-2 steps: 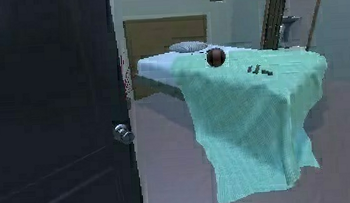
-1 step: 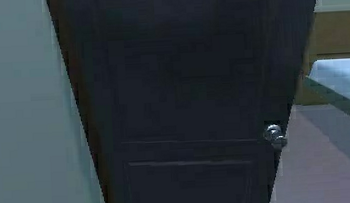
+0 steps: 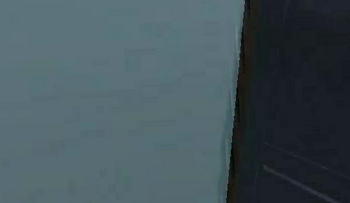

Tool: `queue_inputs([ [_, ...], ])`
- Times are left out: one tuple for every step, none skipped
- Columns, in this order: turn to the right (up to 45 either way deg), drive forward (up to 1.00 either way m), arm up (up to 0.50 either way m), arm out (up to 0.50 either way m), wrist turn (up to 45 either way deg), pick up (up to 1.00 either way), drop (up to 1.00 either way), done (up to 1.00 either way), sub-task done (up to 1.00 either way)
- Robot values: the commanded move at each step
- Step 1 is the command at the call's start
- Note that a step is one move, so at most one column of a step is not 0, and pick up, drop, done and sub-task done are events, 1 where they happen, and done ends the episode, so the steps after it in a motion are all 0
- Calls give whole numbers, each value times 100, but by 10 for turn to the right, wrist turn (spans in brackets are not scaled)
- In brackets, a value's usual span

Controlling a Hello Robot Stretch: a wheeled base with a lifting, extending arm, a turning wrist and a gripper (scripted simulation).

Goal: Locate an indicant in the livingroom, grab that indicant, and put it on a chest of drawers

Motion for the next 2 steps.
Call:
queue_inputs([
  [-450,0,0,0,0,0,0,0,0],
  [-390,0,0,0,0,0,0,0,0],
])
